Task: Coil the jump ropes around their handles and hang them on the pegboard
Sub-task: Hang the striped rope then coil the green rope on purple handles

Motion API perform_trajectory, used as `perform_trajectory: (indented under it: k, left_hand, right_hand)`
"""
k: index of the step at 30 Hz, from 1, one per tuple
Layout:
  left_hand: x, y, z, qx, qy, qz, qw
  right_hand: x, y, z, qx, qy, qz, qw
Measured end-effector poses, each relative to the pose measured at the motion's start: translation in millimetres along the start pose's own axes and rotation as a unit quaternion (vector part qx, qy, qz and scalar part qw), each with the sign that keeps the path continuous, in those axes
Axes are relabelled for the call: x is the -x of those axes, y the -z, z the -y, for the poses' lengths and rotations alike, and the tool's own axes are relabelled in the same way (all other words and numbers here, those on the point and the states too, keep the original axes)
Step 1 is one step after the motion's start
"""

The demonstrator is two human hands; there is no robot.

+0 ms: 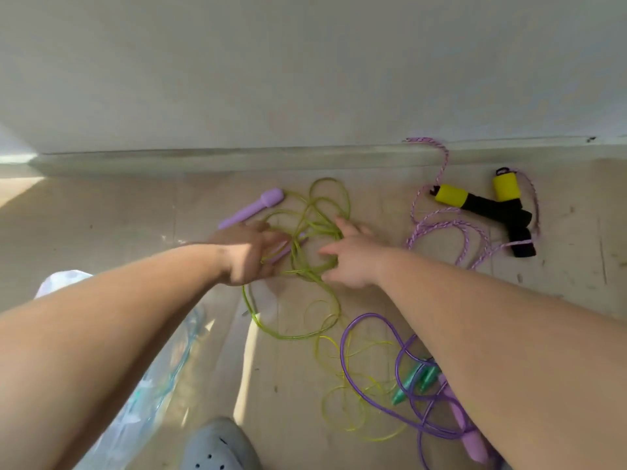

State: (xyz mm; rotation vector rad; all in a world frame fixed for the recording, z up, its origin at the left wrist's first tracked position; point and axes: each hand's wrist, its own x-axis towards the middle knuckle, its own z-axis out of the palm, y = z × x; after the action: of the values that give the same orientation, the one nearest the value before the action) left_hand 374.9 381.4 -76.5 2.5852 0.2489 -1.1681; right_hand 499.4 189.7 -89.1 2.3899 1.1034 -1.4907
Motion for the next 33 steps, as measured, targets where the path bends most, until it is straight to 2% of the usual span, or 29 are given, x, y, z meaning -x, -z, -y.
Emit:
perform_trajectory:
  k: [3,7,10,13,17,24,28,31,33]
  left_hand:
    - [-7.5,-16.8,-10.6,0.065,0.030,0.005,0.997]
    - [-7.8,-24.7,-17.9,0.077,0.060,0.016,0.995]
    - [0.1,-17.1,-21.0,0.097,0.078,0.051,0.991]
    - [28.8,4.5,-34.8,0.125,0.100,0.033,0.987]
    - [98.9,44.4,-80.9,0.196,0.118,-0.006,0.973]
    - [256.1,151.4,-179.4,0.219,0.000,-0.133,0.967]
    - [348.0,234.4,-228.2,0.223,0.028,-0.232,0.946]
    - [419.7,298.1,-270.7,0.225,0.054,-0.275,0.933]
    - [463.0,335.6,-302.3,0.234,0.043,-0.313,0.920]
  right_hand:
    - [-11.8,-12.1,2.7,0.013,0.002,0.009,1.000]
    - [-3.6,-31.4,-3.5,0.014,-0.008,-0.024,1.000]
    - [15.0,-32.3,-2.2,-0.067,0.014,-0.039,0.997]
    - [61.4,-10.1,8.7,-0.169,0.059,-0.087,0.980]
    - [152.0,25.9,27.6,-0.261,0.103,-0.113,0.953]
    - [341.0,116.2,58.0,-0.286,0.181,-0.117,0.934]
    - [465.7,189.8,61.8,-0.278,0.186,-0.148,0.931]
    - [560.9,242.4,64.3,-0.302,0.178,-0.210,0.913]
    - [619.2,273.1,63.5,-0.310,0.168,-0.252,0.901]
